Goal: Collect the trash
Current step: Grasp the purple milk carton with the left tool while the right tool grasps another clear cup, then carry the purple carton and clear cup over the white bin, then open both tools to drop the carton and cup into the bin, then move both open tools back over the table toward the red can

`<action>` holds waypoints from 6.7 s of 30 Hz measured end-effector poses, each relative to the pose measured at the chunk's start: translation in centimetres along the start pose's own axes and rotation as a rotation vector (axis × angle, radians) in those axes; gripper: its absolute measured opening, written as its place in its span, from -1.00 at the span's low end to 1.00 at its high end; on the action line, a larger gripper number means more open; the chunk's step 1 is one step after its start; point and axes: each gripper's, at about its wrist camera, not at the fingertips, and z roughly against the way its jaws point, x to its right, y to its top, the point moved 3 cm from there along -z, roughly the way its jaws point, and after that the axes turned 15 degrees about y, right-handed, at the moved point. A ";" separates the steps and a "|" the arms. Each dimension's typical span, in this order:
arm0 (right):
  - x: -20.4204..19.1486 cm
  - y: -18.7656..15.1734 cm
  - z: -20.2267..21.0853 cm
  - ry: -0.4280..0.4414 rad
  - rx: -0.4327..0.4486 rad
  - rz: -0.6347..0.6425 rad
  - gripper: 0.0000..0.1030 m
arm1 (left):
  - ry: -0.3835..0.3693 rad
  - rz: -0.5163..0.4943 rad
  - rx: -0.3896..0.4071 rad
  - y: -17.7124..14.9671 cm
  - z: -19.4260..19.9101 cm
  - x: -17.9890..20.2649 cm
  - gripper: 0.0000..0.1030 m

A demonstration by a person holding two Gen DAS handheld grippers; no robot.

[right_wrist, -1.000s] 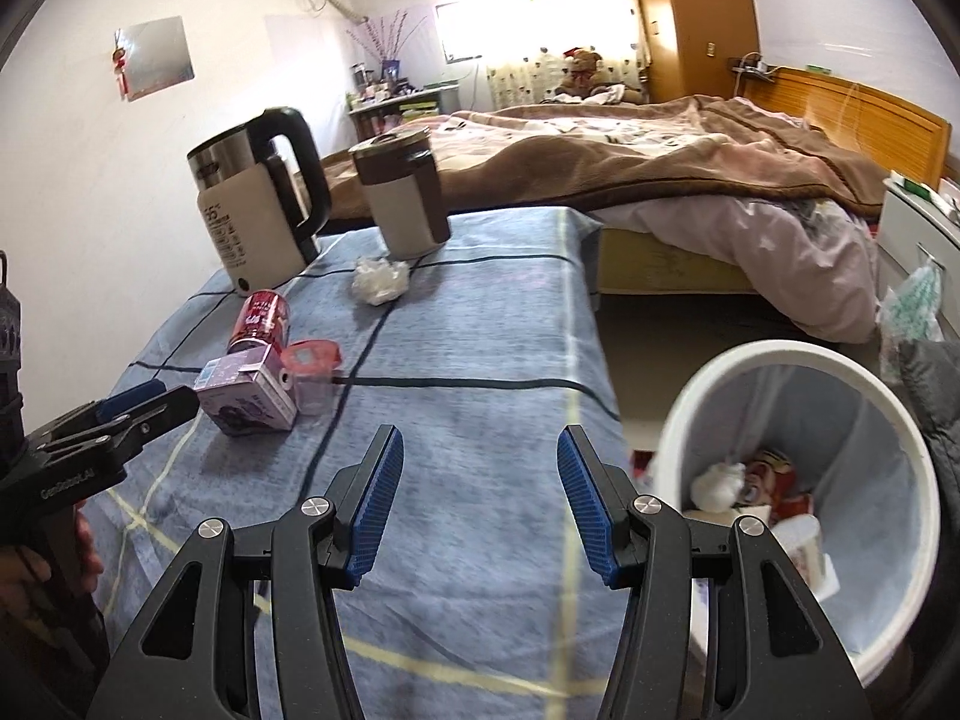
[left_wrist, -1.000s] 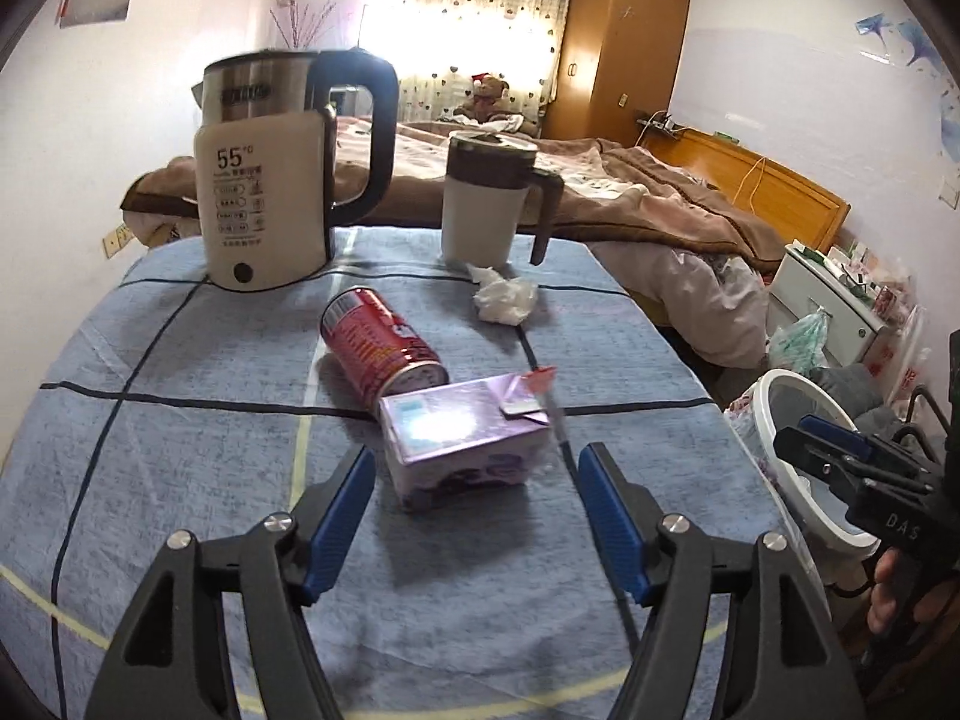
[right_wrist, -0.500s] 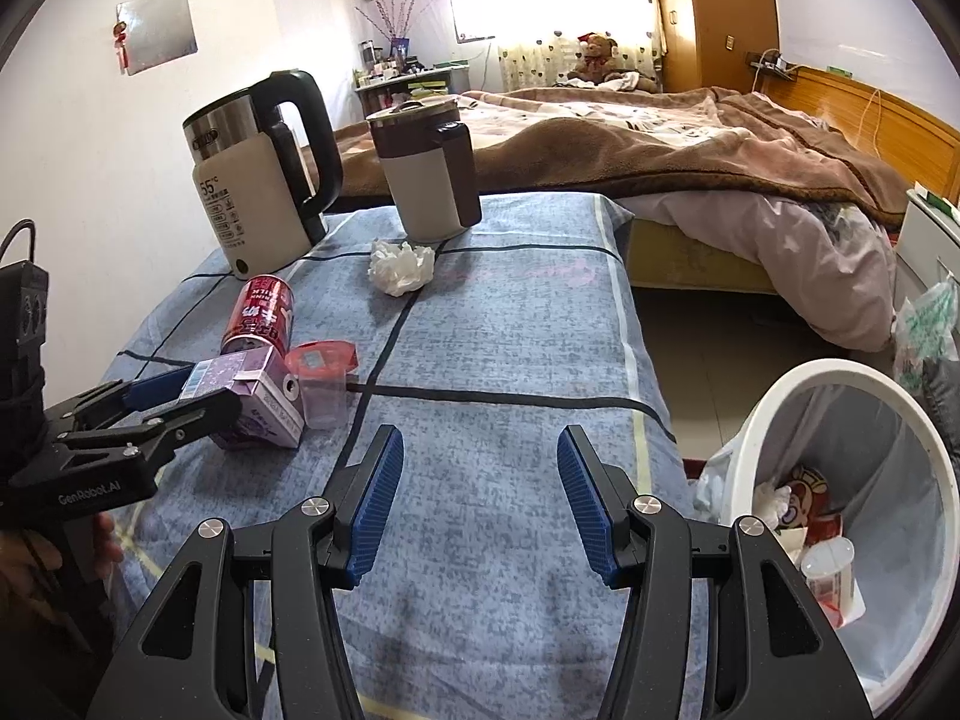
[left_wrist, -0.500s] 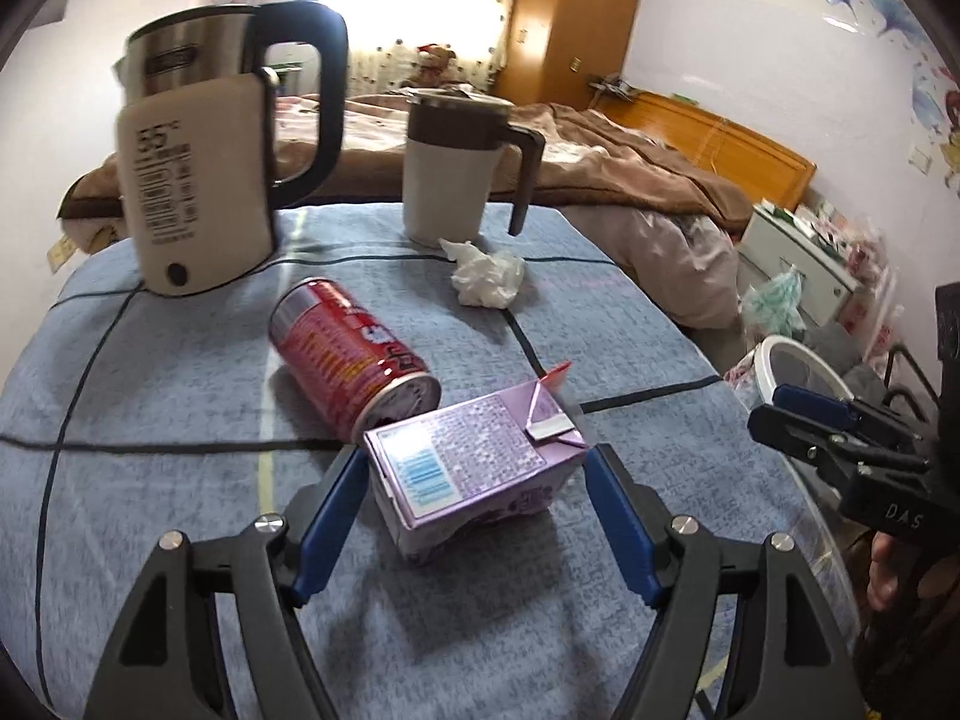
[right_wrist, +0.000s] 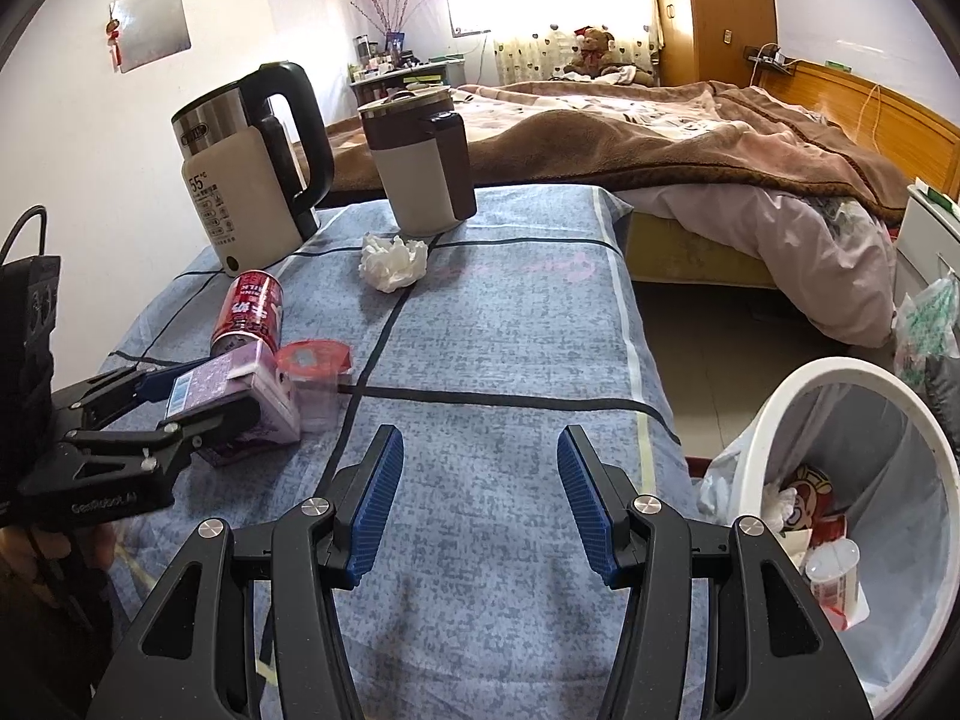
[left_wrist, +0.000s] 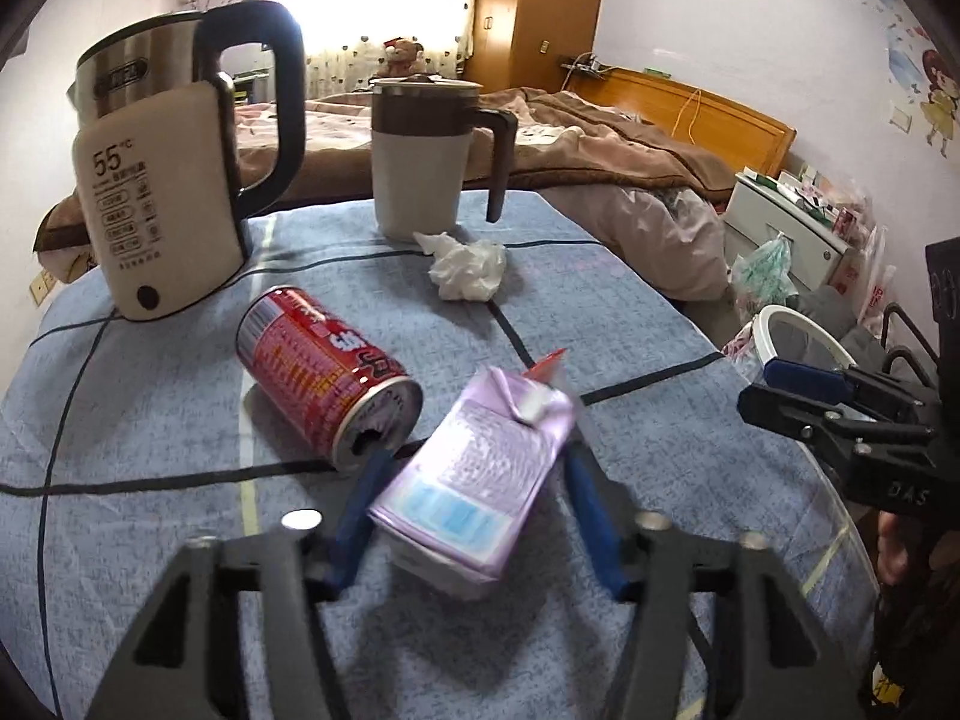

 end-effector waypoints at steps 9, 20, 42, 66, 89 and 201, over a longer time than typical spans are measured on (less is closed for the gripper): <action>-1.6 1.0 -2.2 0.034 -0.031 0.036 0.06 | 0.049 0.057 -0.006 -1.0 0.9 -1.8 -0.23; -5.3 1.7 -5.9 0.117 -0.091 0.111 0.06 | 0.119 0.166 -0.008 -2.9 2.4 -4.8 -0.23; -6.6 2.2 -10.8 0.107 -0.161 0.122 -0.36 | 0.130 0.255 -0.022 -3.6 2.5 -6.7 -0.23; -5.0 0.3 -5.1 0.118 -0.083 0.053 -0.41 | 0.137 0.220 -0.044 -4.8 4.0 -3.2 -0.23; -2.5 -1.2 -0.2 0.110 -0.016 0.003 -0.41 | 0.139 0.172 -0.002 -3.5 5.2 1.7 -0.22; 3.6 -1.4 6.6 0.036 0.029 -0.047 0.01 | 0.292 0.327 0.010 -1.6 4.9 0.6 0.35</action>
